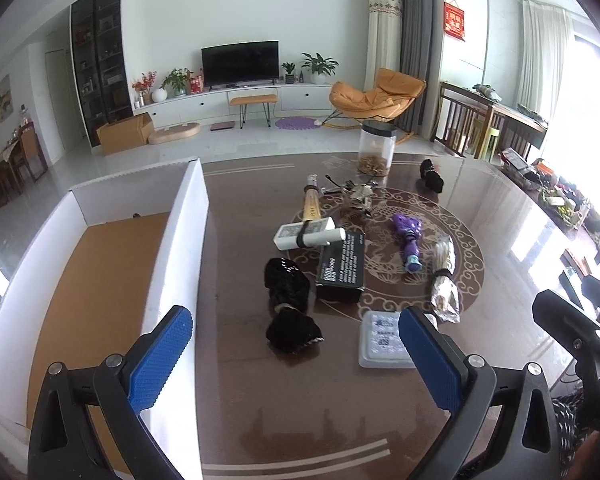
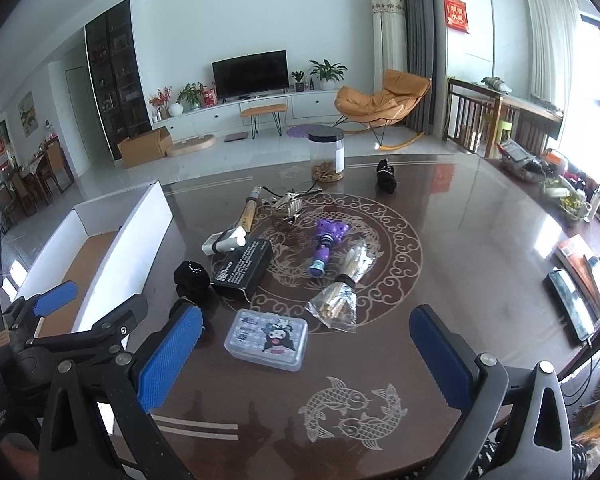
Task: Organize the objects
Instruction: 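Move both tools toward the objects on the table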
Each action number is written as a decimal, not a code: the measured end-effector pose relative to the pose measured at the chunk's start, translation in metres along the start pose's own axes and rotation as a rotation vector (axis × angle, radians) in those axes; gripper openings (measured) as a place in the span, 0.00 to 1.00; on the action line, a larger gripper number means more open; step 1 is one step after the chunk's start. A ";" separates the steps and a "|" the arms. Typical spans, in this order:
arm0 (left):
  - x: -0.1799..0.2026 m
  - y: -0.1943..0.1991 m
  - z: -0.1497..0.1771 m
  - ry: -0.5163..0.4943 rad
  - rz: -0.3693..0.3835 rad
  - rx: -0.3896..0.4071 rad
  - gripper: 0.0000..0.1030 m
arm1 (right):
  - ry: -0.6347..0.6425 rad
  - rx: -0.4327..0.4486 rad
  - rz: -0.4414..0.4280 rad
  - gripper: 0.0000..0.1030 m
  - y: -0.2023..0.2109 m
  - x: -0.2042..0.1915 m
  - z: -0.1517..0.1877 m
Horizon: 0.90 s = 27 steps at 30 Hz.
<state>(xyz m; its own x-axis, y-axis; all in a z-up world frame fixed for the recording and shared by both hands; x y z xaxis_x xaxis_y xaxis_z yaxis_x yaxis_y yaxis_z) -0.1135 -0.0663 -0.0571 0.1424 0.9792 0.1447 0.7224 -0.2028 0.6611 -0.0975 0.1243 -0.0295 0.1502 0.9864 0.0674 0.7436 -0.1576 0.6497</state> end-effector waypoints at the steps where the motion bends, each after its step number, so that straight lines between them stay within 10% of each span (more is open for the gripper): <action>1: -0.006 0.000 -0.002 0.007 -0.006 -0.001 1.00 | -0.002 -0.005 -0.007 1.00 -0.002 -0.003 -0.002; 27: 0.031 -0.034 0.026 -0.032 0.046 -0.104 1.00 | -0.079 -0.093 0.038 1.00 -0.049 0.031 0.036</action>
<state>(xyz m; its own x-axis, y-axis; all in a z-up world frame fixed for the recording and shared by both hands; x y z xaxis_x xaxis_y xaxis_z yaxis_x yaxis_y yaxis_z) -0.1159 -0.0283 -0.0944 0.1965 0.9683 0.1542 0.6408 -0.2459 0.7273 -0.1054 0.1611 -0.0862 0.2308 0.9723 0.0358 0.6736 -0.1862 0.7153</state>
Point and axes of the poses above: each gripper's, at about its wrist camera, not at the fingertips, and y roughly against the way its jaws point, x to its right, z to its underside, the point moved 9 cm from there along -y, roughly the way its jaws point, and after that the axes turned 12 degrees about z, right-handed, at the moved point
